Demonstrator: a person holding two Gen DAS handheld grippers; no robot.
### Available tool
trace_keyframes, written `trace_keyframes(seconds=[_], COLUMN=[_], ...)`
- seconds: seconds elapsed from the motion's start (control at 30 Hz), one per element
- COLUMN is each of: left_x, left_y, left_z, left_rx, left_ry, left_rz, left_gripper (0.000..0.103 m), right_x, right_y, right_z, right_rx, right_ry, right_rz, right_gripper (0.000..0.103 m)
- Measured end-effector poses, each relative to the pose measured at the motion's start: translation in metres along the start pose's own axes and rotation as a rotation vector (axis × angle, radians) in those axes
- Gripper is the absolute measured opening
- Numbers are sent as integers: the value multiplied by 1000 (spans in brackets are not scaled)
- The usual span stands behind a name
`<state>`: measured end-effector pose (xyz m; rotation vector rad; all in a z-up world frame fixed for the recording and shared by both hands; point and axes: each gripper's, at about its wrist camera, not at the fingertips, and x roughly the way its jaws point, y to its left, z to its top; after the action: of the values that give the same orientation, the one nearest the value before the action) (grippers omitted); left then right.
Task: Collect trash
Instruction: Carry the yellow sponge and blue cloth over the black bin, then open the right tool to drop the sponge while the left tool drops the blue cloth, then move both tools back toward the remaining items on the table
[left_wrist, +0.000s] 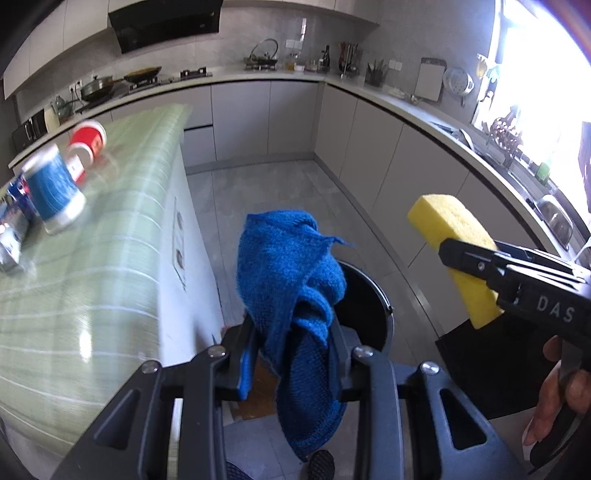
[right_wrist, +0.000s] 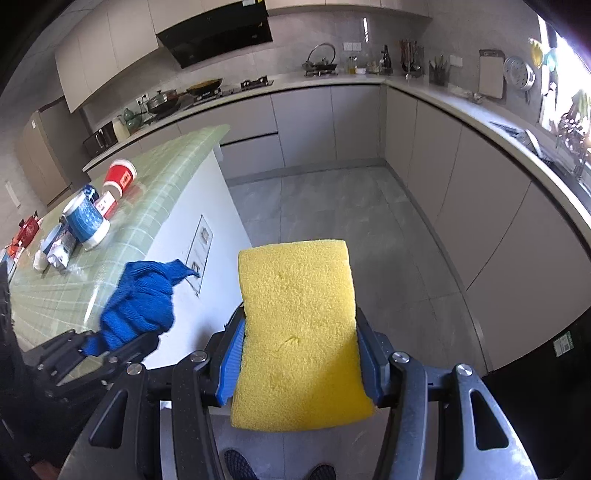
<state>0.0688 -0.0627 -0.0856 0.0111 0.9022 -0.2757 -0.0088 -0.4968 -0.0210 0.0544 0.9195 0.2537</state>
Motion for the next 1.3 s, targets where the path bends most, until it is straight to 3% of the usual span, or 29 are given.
trace_keyframes(seconds=[0.57,0.6,0.63,0.67,0.7,0.77,0.83,1.13,1.3], left_x=[104,110,116,118,116,107,101,94,73], left_y=[-15,-14,-13,-11,-8,-2,3,-7,-18], left_z=[-35,-36,-38,-39,-40,-43,-45,-40,-26], left_rx=[-137,-147,-153,-163,-181,-217,-247,-236,-216], left_ry=[156,163,164,164,152,126,123,140,91], left_rz=[36,32,51,96,123,142,166,176,148], left_gripper=[34,42,61,73,82,86,96,100,101], right_x=[122,129,135,141,145,148,151,135,114], right_y=[-19,-19,-17,-18,-20,-33,-44,-63,-71], right_z=[-18,-16,-14,-11,-9,0,5,6,11], right_rx=[13,19,11,-5,-8,33,61,39,49], right_ry=[211,221,228,232,228,207,215,202,171], right_rz=[165,187,200,189,167,133,91,38,26], right_gripper=[58,59,64,89,103,103,103,103,103])
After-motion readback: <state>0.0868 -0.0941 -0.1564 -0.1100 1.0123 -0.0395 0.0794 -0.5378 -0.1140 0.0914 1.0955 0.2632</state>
